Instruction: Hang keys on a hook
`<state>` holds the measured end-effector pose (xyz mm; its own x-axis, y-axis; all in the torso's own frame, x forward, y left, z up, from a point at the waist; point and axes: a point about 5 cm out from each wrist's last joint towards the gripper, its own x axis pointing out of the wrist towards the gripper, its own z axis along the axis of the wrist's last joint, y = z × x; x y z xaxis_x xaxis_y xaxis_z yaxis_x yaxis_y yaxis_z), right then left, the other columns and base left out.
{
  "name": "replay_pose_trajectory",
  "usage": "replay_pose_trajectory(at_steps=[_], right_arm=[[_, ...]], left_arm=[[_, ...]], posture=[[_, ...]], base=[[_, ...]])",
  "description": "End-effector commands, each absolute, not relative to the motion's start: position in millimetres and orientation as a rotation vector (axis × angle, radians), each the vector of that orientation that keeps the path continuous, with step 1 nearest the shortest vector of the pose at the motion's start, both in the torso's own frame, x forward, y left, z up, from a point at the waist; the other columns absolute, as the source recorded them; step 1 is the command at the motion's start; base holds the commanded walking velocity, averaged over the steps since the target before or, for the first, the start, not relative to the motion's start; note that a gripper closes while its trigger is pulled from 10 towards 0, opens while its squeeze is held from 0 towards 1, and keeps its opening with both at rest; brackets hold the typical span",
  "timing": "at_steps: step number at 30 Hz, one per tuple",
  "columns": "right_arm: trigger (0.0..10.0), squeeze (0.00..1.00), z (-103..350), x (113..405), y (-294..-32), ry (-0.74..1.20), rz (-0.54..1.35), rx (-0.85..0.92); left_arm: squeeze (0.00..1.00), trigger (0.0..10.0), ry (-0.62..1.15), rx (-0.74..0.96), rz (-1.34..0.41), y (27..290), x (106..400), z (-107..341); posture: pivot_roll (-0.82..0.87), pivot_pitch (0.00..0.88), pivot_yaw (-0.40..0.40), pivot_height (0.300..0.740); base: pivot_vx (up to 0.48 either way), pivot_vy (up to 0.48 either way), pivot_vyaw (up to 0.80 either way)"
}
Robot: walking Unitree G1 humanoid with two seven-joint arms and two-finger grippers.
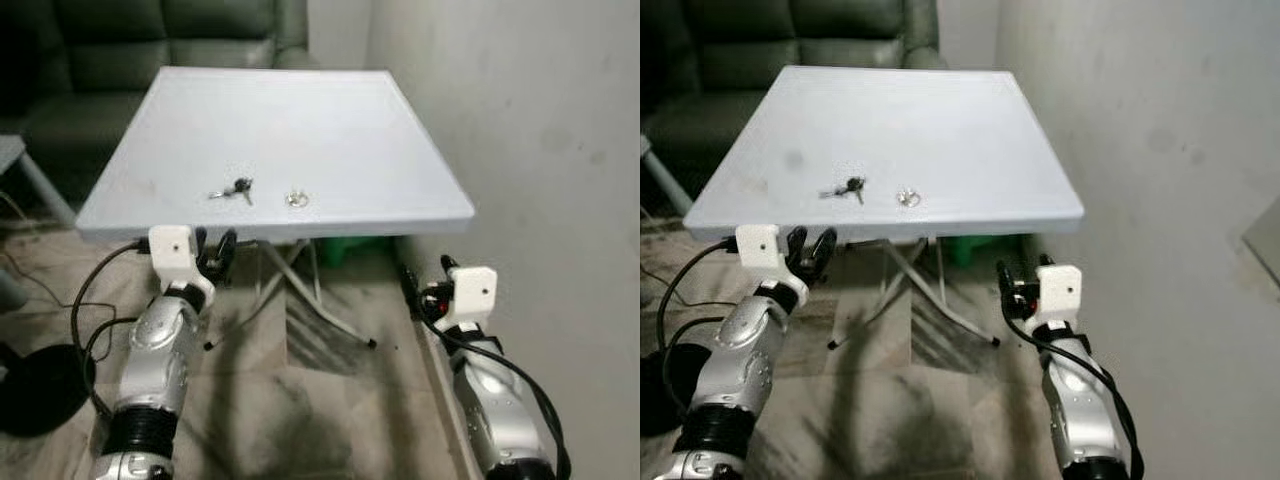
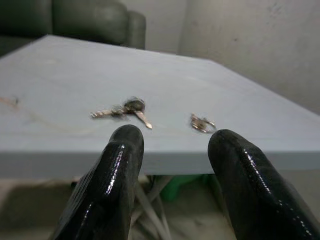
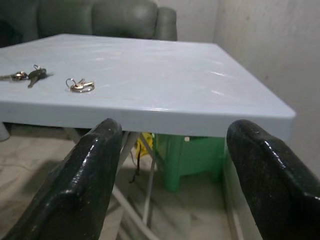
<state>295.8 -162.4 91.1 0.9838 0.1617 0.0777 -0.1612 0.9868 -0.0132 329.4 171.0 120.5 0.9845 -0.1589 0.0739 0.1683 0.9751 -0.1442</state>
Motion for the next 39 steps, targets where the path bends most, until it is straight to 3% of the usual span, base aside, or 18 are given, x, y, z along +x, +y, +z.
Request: replay_pose_trajectory(at_steps=[1,12,20,26,39], right_arm=[[10.0,0.00,91.6,295.2,-165.5,-0.078,0.152,-0.002],[10.0,0.00,89.8,293.9,-165.2,-0.064,0.171,-0.040],[10.0,0.00,90.2,294.8,-164.3,-0.068,0.174,-0.001],[10.0,0.00,90.5,295.2,-165.4,-0.066,0.173,-0.009],[10.0,0.00,90.5,295.3,-163.7,-0.067,0.186,0.001]], left_arm=[[0.00,10.0,-0.048,-0.145,-0.170,168.0,328.9,117.7],[0.00,10.0,-0.047,-0.144,-0.176,165.6,328.2,116.6],[0.00,10.0,-0.048,-0.136,-0.175,165.7,329.3,117.0],[0.00,10.0,-0.049,-0.134,-0.175,165.7,329.2,117.0],[0.00,10.0,-0.035,-0.148,-0.155,166.7,328.9,115.1]], posture=[[-0.04,0.028,-0.034,0.740],[-0.04,0.023,-0.038,0.740],[-0.04,0.016,-0.040,0.740],[-0.03,0.011,-0.041,0.740],[-0.03,0.012,-0.042,0.740]], base=[[0.000,0.480,0.00],[0.000,0.443,0.00],[0.000,0.446,0.50],[0.000,0.000,0.00],[0.000,0.342,0.00]])
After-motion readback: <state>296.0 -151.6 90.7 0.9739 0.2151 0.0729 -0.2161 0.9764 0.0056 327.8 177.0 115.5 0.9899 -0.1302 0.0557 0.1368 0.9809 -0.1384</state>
